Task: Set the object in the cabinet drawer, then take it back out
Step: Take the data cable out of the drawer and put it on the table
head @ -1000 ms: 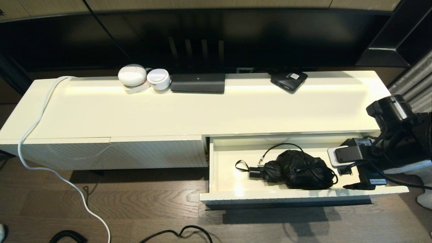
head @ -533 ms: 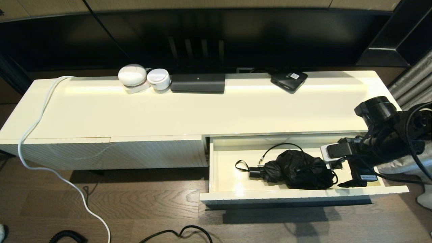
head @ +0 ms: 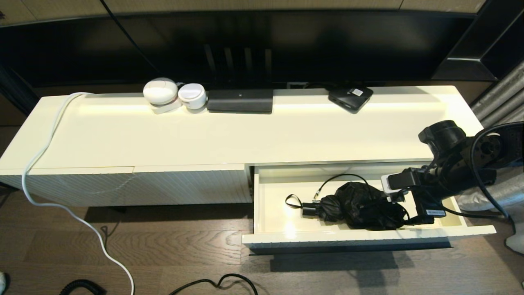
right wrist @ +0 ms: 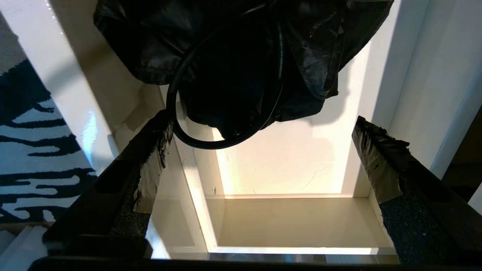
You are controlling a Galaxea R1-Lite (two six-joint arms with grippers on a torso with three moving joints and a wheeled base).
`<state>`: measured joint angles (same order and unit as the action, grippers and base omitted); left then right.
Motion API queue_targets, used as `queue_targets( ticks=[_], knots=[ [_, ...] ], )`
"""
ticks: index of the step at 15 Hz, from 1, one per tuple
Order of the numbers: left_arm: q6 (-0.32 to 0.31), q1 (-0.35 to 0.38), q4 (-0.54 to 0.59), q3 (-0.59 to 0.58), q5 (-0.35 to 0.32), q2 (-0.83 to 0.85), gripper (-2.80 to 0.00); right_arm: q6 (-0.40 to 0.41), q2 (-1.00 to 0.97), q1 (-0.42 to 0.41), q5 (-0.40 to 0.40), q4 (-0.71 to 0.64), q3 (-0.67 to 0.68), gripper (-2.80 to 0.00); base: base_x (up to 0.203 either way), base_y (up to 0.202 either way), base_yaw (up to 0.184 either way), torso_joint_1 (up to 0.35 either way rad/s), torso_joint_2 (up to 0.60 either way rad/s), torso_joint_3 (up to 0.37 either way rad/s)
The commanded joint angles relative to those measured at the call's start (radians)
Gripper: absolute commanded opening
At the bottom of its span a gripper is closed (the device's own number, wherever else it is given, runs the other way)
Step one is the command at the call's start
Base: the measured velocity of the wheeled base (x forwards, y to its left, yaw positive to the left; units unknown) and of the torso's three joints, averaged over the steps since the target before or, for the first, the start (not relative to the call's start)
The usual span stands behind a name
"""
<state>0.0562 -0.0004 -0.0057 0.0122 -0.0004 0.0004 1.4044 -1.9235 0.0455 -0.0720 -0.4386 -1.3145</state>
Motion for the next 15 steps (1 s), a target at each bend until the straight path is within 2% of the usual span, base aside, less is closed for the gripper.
queue_targets(
  ticks=[1,8,9,15],
  knots=[
    [0.001,0.000,0.000,0.000,0.000,0.001,-2.80,0.008,-0.016,0.000,0.000,-0.002,-0.011,0.00,0.000,0.000,0.000,0.000,0.00,0.000],
    [0.001,-0.001,0.000,0.000,-0.001,0.001,-2.80,0.008,-0.028,0.000,0.000,0.000,-0.008,0.00,0.000,0.000,0.000,0.000,0.00,0.000],
    [0.001,0.000,0.000,0.000,-0.001,0.001,-2.80,0.007,-0.028,0.000,-0.002,0.001,-0.009,-2.80,0.000,0.000,0.000,0.000,0.00,0.000],
    [0.001,0.000,0.000,0.000,0.000,0.001,-2.80,-0.005,-0.031,0.002,0.000,0.014,0.006,-2.80,0.000,0.000,0.000,0.000,0.00,0.000]
  ],
)
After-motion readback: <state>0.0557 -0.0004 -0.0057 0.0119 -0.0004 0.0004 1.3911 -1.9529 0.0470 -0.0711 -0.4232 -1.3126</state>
